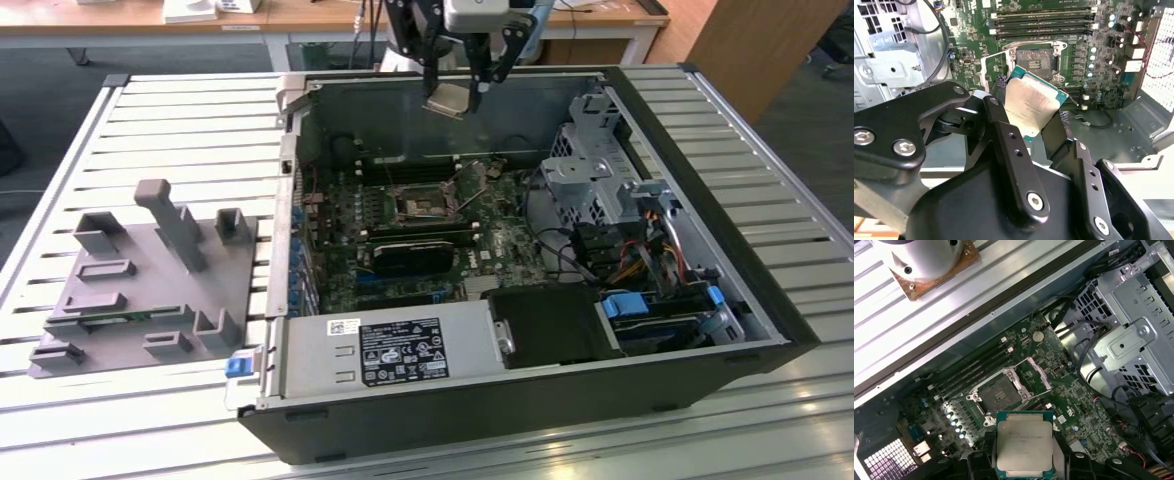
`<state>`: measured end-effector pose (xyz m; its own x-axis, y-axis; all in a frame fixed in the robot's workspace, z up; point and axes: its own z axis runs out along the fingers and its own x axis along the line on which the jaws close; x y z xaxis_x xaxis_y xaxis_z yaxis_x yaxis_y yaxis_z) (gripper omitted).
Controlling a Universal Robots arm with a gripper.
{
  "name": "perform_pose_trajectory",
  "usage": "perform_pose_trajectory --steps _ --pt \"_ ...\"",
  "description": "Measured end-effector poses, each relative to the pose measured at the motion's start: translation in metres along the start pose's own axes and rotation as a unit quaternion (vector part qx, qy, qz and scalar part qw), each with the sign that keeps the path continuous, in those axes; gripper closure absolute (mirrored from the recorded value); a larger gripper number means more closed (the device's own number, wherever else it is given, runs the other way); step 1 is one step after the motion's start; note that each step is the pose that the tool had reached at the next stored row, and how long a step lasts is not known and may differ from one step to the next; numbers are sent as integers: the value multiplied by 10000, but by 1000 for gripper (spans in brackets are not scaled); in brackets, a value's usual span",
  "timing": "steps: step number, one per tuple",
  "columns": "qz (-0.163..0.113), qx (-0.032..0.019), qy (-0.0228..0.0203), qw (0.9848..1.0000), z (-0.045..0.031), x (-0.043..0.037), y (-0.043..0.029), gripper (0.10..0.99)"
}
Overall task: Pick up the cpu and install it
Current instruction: 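Place the cpu into insertion slot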
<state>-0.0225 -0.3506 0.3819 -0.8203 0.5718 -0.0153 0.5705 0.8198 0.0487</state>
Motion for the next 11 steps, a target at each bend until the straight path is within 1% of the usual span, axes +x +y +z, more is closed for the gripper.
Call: perform_pose_trajectory --steps 5,11 --pt "213 5 -11 9998 1 0 0 549" --pt "442 10 -24 9990 2 0 0 549"
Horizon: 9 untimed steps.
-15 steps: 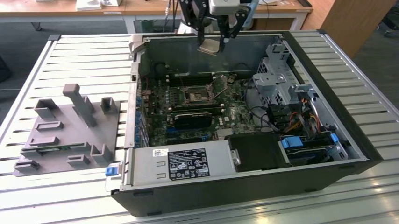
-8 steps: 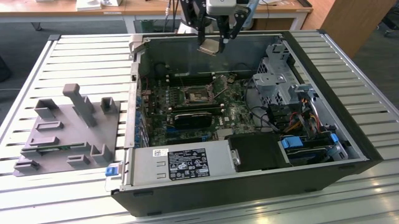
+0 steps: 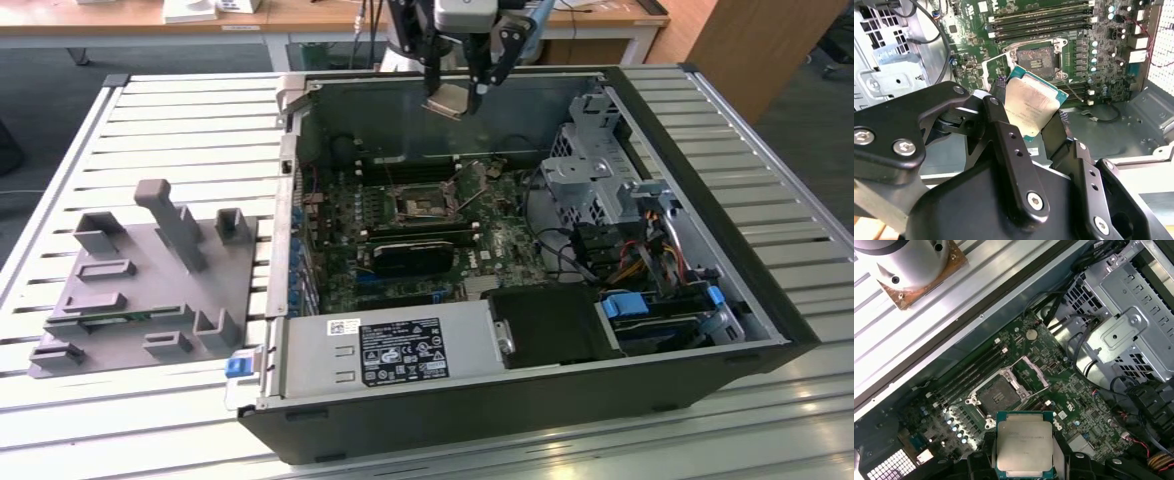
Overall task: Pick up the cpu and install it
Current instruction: 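Place the cpu into insertion slot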
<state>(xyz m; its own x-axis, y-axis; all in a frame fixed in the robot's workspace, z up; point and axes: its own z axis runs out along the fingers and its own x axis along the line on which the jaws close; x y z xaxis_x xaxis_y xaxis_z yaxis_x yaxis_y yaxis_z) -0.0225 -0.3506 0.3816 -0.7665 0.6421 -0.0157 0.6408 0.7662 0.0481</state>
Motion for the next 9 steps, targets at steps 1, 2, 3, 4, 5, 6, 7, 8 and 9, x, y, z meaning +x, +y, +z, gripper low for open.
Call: perform_pose_trajectory --steps 1,2,3,4,5,6,7,8,9 --pt "39 1 -2 10000 0 0 0 549" --pt "81 2 -5 10000 1 0 0 549" --pt "127 4 -7 9999 1 0 0 549" --pt "180 6 -11 9998 1 1 1 549" --pt "240 7 -14 9997 1 1 2 549" --pt "306 8 -18 9995 1 2 2 549" --pt "377 9 -21 9993 2 2 2 549" --pt "450 10 -24 9990 3 2 3 549" --pt "525 12 -28 9986 3 2 3 549"
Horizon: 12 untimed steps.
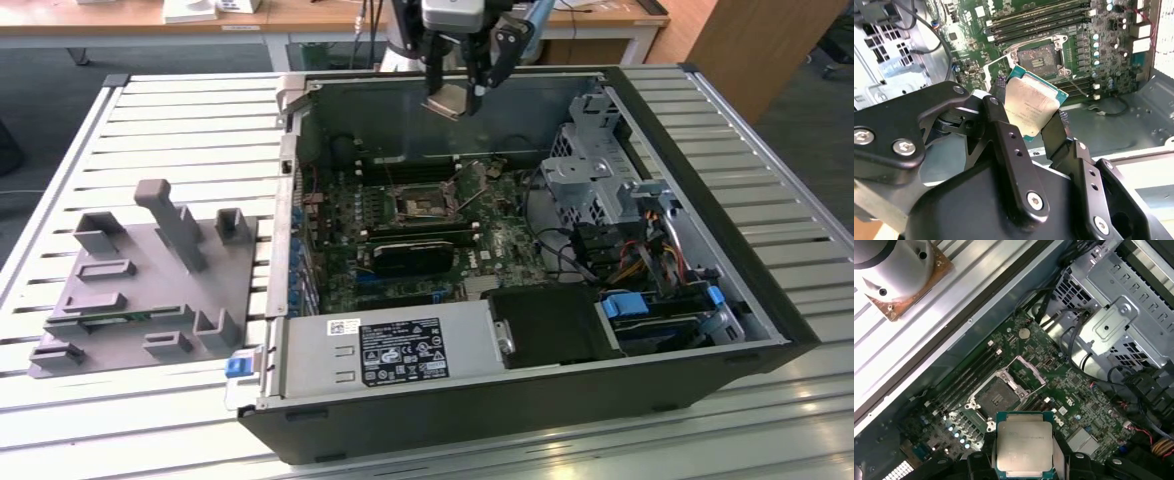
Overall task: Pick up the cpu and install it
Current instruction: 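Place the cpu into insertion slot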
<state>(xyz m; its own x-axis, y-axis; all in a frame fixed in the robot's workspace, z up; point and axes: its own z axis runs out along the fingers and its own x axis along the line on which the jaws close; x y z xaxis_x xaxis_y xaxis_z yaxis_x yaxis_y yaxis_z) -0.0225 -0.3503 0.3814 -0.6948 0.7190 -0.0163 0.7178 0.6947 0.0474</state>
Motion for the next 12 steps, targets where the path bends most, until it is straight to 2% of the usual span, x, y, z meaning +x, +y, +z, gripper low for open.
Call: perform_pose_trajectory --steps 6,12 --pt "446 8 -21 9990 3 1 1 549" --pt "847 15 -41 9964 6 4 3 549"
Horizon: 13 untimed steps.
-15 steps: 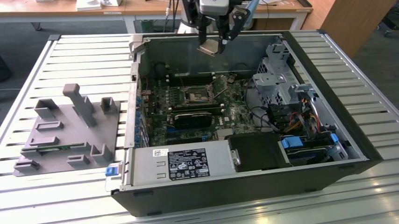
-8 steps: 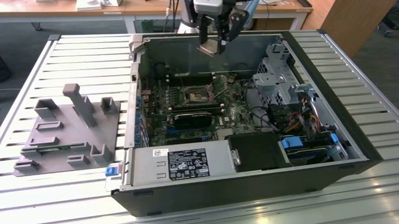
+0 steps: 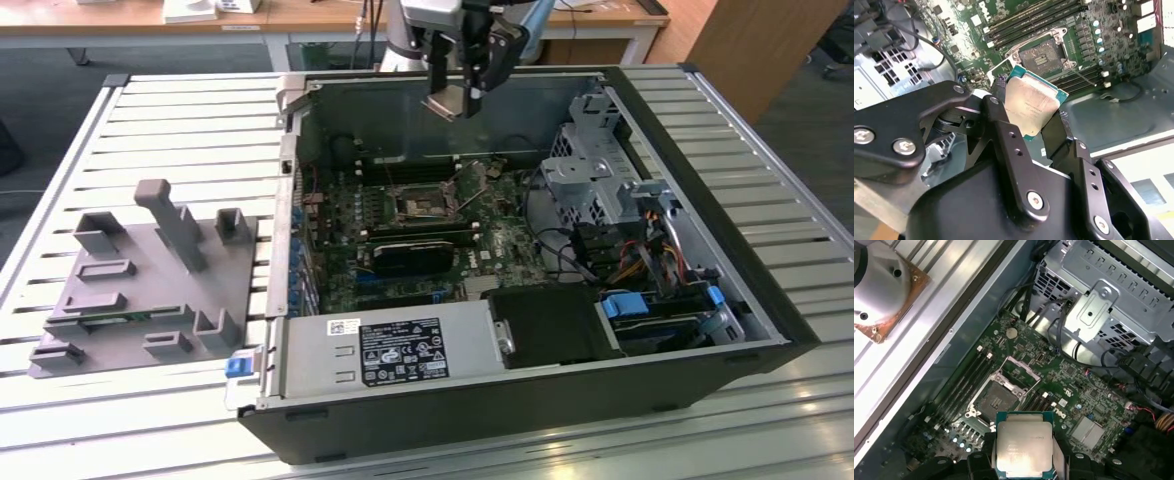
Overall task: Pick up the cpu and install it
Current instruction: 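Place the cpu into insertion slot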
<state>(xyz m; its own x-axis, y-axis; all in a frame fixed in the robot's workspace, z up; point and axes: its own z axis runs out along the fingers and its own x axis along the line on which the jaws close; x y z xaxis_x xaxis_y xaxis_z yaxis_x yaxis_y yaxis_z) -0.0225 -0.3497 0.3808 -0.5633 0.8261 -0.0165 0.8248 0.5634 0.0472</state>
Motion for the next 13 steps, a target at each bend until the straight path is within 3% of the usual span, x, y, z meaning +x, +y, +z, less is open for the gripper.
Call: perform_pose_trajectory --steps 6,13 --pt "379 6 -18 9993 4 4 3 549" --pt "799 15 -41 9968 8 10 6 549"
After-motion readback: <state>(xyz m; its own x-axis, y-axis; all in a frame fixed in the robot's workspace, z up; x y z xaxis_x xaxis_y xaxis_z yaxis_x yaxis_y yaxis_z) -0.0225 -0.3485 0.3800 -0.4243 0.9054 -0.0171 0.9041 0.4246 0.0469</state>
